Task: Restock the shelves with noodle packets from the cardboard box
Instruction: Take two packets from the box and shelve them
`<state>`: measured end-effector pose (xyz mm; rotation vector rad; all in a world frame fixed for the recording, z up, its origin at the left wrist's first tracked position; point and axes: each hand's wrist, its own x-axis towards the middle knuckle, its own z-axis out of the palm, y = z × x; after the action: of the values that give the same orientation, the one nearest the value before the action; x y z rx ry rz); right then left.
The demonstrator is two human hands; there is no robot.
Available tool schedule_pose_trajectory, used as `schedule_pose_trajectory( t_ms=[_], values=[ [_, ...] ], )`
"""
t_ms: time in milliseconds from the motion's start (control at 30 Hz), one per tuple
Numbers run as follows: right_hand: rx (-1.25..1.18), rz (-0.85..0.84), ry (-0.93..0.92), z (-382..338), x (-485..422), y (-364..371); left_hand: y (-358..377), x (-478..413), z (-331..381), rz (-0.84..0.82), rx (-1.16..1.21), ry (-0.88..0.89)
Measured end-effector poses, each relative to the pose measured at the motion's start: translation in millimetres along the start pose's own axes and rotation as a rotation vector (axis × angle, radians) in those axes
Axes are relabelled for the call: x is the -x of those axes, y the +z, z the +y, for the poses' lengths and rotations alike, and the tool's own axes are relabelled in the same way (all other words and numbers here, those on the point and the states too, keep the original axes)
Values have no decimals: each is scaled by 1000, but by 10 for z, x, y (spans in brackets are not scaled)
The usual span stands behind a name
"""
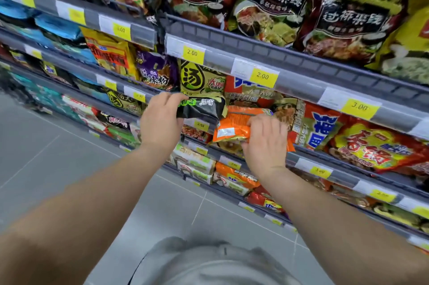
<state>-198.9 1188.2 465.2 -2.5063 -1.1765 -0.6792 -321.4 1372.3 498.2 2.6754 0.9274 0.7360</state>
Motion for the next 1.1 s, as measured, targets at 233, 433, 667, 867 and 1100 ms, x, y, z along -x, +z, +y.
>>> schedule_pose_trajectory(
  t_ms=[233,433,667,867,1100],
  values=[
    [150,40,122,-377,-174,279,201,-603,-430,-63,31,310],
    [279,-11,176,-725,-328,470,344,-988,-839,-132,25,445],
    [393,-45,504,-791,-372,485,436,-1068,-929,-294,-11,487],
    [409,-29,706,-981,-459,526,535,-1064,-900,-351,-13,561],
    [180,120,933,-1268,-67,726,630,-844,-1186,-3,19,1250]
  ],
)
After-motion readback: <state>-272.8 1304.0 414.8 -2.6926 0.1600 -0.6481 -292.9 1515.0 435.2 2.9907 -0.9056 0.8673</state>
